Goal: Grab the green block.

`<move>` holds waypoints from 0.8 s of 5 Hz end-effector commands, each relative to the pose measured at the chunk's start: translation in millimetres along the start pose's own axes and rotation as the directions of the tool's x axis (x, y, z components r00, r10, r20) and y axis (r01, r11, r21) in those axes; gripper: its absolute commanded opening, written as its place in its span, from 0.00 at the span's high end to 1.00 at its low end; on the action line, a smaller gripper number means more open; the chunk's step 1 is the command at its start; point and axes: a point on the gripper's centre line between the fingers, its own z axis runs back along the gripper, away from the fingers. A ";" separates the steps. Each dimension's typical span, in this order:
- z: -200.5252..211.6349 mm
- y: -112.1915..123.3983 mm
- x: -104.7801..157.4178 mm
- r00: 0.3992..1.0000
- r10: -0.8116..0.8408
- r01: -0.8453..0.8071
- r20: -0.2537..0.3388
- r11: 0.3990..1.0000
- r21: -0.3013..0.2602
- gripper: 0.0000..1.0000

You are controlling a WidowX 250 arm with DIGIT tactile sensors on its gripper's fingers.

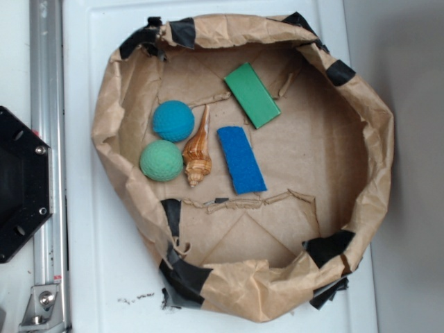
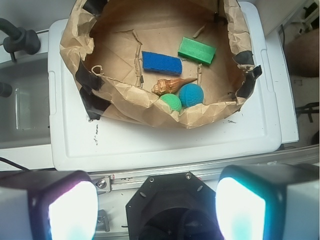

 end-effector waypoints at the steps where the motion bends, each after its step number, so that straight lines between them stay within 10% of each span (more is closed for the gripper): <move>1: 0.0 0.0 0.0 1.000 0.000 0.000 0.000 1.000 0.000 0.00; 4: -72.1 54.0 77.9 0.945 -0.327 0.328 -0.018 0.944 0.046 0.00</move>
